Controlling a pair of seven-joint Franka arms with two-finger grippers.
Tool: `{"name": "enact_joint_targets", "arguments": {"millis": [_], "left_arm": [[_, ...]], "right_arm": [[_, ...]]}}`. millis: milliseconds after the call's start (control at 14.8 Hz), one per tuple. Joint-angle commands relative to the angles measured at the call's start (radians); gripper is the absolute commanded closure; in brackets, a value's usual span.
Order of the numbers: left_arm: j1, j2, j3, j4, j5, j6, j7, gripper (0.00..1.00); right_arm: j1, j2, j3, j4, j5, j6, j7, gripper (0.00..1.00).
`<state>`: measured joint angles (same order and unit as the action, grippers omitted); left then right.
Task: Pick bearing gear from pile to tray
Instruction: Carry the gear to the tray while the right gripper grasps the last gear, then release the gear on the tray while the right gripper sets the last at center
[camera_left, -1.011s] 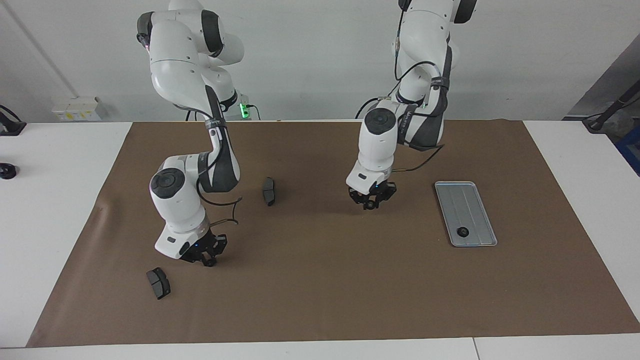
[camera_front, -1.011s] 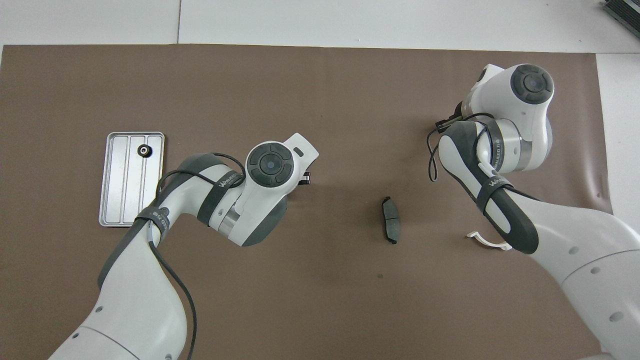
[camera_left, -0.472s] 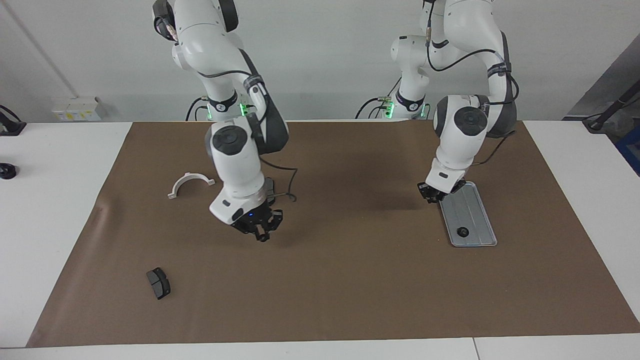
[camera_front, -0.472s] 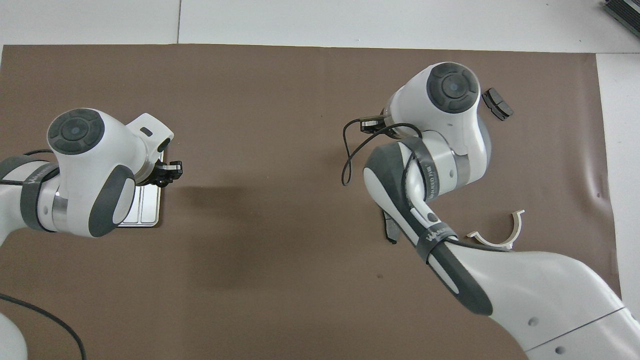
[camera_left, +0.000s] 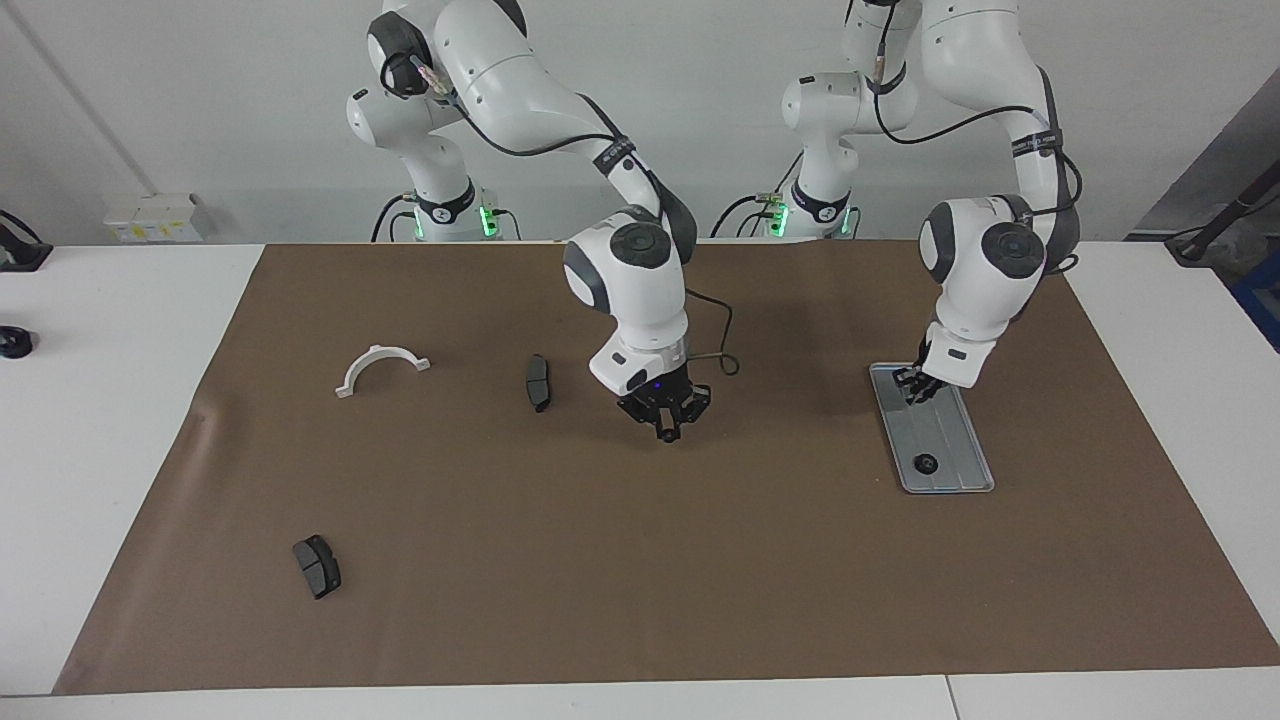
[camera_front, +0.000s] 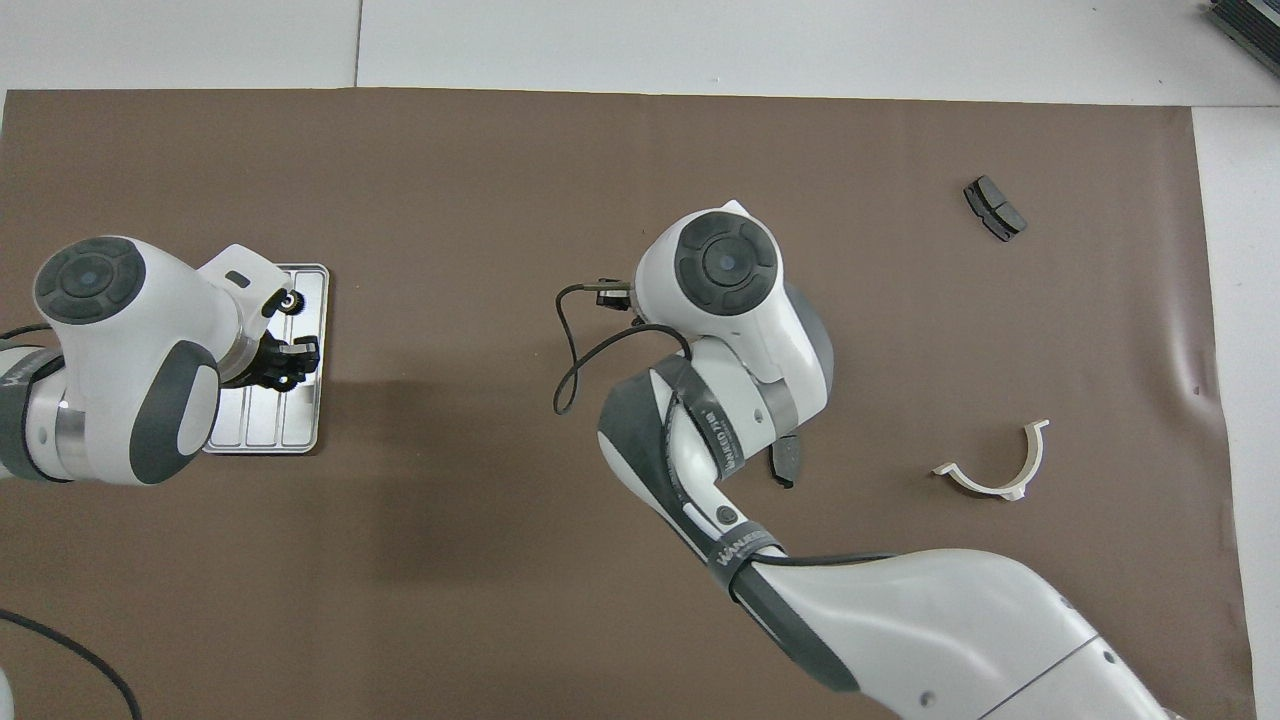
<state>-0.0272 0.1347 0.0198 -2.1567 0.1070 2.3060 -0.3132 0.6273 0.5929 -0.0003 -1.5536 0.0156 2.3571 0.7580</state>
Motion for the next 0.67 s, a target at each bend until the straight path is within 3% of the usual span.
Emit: {"name": "enact_joint_targets", "arguments": {"millis": [0,135,202,270,337,472,539,606], "left_arm": [[0.062,-0.044,-0.012,-0.095,0.02,0.121,0.011,1.0],[0.075,-0.052,-0.012,-0.118,0.02,0.128,0.013,1.0],[0.073,-0.058,-0.012,-0.13,0.02,0.13,0.008,1.0],[0.073,-0.063,-0.014,-0.14,0.02,0.133,0.008,1.0],[0.07,-0.063,-0.014,-0.141,0.02,0.132,0.008,1.0],[0.069,-0.066,-0.014,-0.155,0.02,0.136,0.008,0.97],[0.07,-0.069,-0.014,-0.157,0.02,0.141,0.008,0.9],[0.069,-0.069,-0.014,-0.157,0.02,0.141,0.011,0.64]], "right_arm": [[0.009,0.019,-0.001,-0.003,0.012,0.042,0.034,1.0],[0.009,0.019,-0.001,-0.025,0.012,0.06,0.035,0.97],[0.011,0.018,-0.001,-0.043,0.012,0.077,0.035,0.82],[0.011,0.018,-0.001,-0.052,0.012,0.085,0.035,0.57],[0.008,0.016,-0.001,-0.045,0.009,0.074,0.035,0.01],[-0.001,0.008,-0.007,-0.007,-0.005,0.044,0.035,0.0],[-0.011,0.004,-0.015,0.0,-0.008,0.044,0.024,0.0],[-0.033,-0.016,-0.02,0.0,-0.012,0.042,0.017,0.0]]}}
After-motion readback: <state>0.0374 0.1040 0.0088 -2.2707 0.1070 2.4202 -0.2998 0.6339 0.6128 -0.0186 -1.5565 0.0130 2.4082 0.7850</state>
